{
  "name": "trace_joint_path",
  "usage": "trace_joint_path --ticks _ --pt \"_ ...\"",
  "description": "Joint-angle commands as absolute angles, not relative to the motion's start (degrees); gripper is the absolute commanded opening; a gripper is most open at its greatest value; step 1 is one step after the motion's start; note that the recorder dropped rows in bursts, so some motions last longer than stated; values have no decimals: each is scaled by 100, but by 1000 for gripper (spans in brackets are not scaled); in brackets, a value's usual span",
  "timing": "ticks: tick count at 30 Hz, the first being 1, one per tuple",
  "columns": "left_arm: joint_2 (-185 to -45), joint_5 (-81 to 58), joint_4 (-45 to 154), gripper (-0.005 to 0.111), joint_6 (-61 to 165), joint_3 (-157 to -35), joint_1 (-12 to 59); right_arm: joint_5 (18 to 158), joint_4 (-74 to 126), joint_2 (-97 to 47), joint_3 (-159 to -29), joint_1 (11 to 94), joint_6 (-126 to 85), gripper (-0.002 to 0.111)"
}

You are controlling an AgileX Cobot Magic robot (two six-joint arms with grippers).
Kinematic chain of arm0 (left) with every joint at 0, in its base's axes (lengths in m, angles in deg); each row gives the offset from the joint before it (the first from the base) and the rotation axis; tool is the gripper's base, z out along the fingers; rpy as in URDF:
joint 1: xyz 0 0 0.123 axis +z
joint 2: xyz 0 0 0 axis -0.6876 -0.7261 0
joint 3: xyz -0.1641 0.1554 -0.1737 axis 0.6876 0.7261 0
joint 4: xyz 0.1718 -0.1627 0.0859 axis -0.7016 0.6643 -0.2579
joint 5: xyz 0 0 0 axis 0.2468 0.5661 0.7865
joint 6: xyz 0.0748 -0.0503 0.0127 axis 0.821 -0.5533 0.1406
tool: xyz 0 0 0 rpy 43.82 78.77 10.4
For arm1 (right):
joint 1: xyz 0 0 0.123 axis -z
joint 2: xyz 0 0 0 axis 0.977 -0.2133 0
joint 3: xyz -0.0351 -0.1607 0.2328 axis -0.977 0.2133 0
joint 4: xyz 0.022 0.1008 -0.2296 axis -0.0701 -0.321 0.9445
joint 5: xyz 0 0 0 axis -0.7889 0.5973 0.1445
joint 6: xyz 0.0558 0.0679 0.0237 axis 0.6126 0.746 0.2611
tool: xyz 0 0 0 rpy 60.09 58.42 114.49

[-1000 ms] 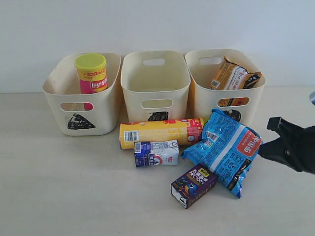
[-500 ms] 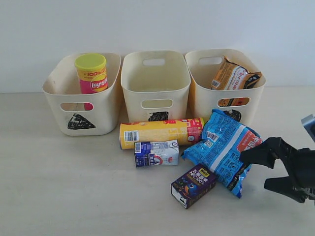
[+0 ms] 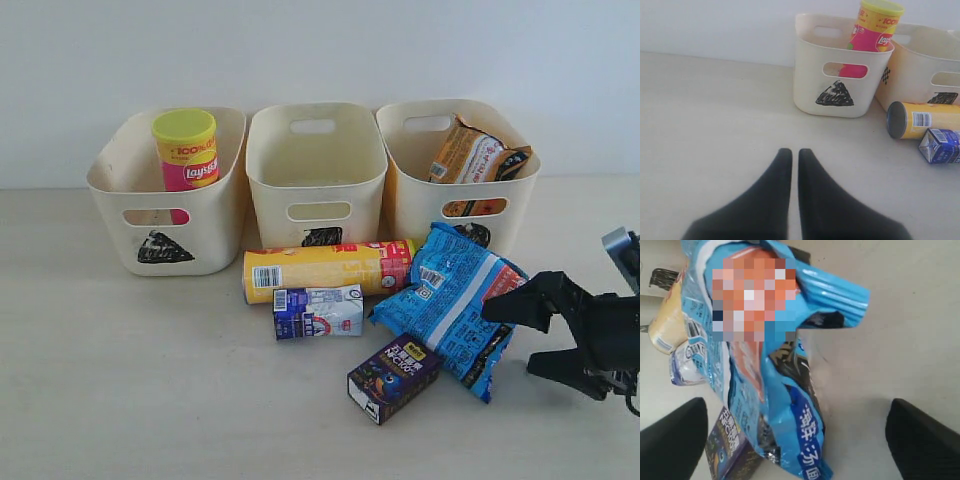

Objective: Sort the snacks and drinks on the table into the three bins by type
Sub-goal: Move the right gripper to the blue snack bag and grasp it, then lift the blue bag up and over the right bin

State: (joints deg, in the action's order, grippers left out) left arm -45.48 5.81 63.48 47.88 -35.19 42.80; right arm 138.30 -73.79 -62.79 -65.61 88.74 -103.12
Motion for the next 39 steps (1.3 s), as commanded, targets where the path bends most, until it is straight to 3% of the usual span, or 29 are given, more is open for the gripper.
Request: trace_joint_path --ticks 1,8,25,26,31,33,35,39 --pt "-4532 504 6370 4 4743 -3537 4286 14158 -7386 -6559 -6702 8903 -10395 86" --pt "-4532 504 6370 4 4743 -3537 4286 14046 -7386 -6708 -6841 8819 -10395 86" --pt "-4532 504 6370 4 4743 -3537 4286 12914 -7386 -6708 -7701 7541 -10391 85" --pt "-4532 504 6370 4 4743 -3537 4286 12888 -7386 -6708 -7715 7541 -10391 83" --pt "-4532 504 6370 4 4743 -3537 4286 12722 -7386 -6688 -7750 7541 -10349 45" --pt "-4532 504 6370 4 4743 -3537 4286 12793 -7386 -6688 -7750 7541 -10349 17" --pt "-4532 504 6370 4 4743 -3537 4286 13047 -7386 -6688 -7750 7541 -10332 0" --pt "-4532 504 6370 4 4743 -3537 4286 13675 -7354 -6688 -7750 7541 -10356 0"
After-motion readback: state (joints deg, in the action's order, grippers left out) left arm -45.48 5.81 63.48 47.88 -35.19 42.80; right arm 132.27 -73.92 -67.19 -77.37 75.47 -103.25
